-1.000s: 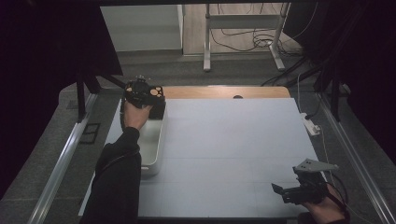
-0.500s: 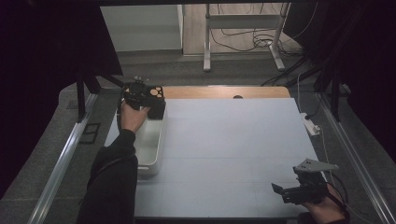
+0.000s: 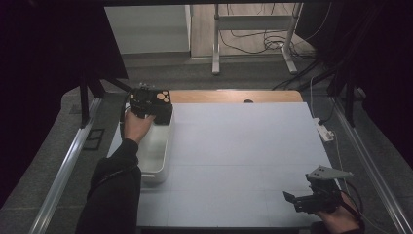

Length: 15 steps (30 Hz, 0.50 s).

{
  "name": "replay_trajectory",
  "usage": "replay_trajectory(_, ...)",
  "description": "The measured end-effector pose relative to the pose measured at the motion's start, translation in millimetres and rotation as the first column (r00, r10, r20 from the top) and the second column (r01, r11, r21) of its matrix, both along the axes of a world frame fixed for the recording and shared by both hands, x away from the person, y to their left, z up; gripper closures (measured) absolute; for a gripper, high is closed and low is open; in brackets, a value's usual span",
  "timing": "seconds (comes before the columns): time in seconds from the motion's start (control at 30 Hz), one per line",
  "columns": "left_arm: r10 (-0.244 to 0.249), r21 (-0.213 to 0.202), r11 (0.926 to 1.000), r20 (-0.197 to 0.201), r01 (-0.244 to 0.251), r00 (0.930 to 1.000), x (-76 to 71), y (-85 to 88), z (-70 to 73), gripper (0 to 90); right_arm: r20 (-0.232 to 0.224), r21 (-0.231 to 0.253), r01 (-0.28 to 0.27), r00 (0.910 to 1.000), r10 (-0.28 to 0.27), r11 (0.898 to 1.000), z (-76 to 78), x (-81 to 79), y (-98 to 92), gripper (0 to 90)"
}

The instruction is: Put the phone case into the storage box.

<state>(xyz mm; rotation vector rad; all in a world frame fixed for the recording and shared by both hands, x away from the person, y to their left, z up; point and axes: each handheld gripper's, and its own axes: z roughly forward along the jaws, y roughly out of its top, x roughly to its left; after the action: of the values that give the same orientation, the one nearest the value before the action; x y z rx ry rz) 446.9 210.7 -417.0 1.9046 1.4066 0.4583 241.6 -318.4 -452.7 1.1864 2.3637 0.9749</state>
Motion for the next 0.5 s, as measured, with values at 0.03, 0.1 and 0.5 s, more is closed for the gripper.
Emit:
replay_trajectory(0.03, -0.002, -0.003, 1.0, 0.0, 0.002, 1.0, -1.3, -0.2, 0.2, 0.0, 0.0, 0.0, 0.001, 1.0, -0.001, 1.0, 0.0, 0.1, 0.0, 0.0)
replay_trajectory(0.1, -0.008, -0.005, 1.0, 0.002, 0.008, 1.0, -3.5, -0.4, 0.4, 0.0, 0.001, 0.0, 0.001, 1.0, -0.001, 1.0, 0.0, 0.1, 0.0, 0.0)
replay_trajectory(0.5, -0.05, -0.031, 0.9983, 0.015, 0.05, 0.9986, -20.5, 1.3, 2.6, 0.0, -0.001, -0.002, 0.004, 1.0, -0.004, 1.0, 0.0, 0.2, 0.2, 0.0)
